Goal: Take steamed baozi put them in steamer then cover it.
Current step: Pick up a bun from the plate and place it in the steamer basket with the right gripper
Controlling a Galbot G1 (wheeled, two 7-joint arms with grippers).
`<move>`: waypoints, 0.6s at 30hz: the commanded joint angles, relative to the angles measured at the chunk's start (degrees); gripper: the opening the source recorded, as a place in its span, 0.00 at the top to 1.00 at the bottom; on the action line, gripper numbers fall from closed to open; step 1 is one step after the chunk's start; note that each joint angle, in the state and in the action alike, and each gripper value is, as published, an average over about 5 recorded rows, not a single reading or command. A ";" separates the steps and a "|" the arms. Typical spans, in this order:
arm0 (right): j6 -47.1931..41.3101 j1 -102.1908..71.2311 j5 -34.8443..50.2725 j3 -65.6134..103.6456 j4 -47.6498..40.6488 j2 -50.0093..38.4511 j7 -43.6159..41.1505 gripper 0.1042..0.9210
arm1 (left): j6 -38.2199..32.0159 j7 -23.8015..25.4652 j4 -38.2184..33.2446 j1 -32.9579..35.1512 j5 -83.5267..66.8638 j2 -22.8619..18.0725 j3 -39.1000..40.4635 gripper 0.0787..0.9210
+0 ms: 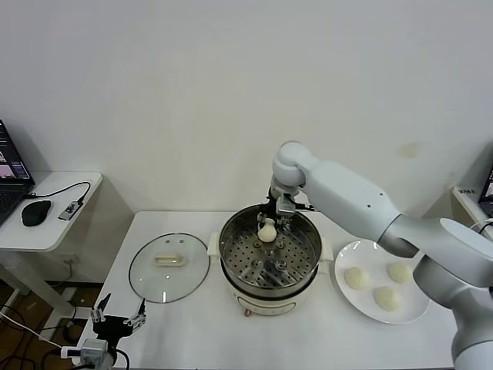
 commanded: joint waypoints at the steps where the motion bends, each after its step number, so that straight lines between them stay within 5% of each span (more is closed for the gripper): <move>1: -1.10 0.04 0.68 -0.77 -0.24 0.14 1.87 0.38 | -0.01 0.03 0.00 0.00 0.10 -0.08 0.19 0.12; 8: -5.92 2.68 6.88 0.32 4.24 -2.22 -2.83 0.15 | 0.01 0.08 -0.10 0.03 0.08 0.01 0.14 0.12; 18: -26.68 13.45 31.24 -2.81 15.74 -14.67 -8.92 0.12 | 1.00 0.63 -1.35 0.01 0.28 -0.48 -0.04 0.12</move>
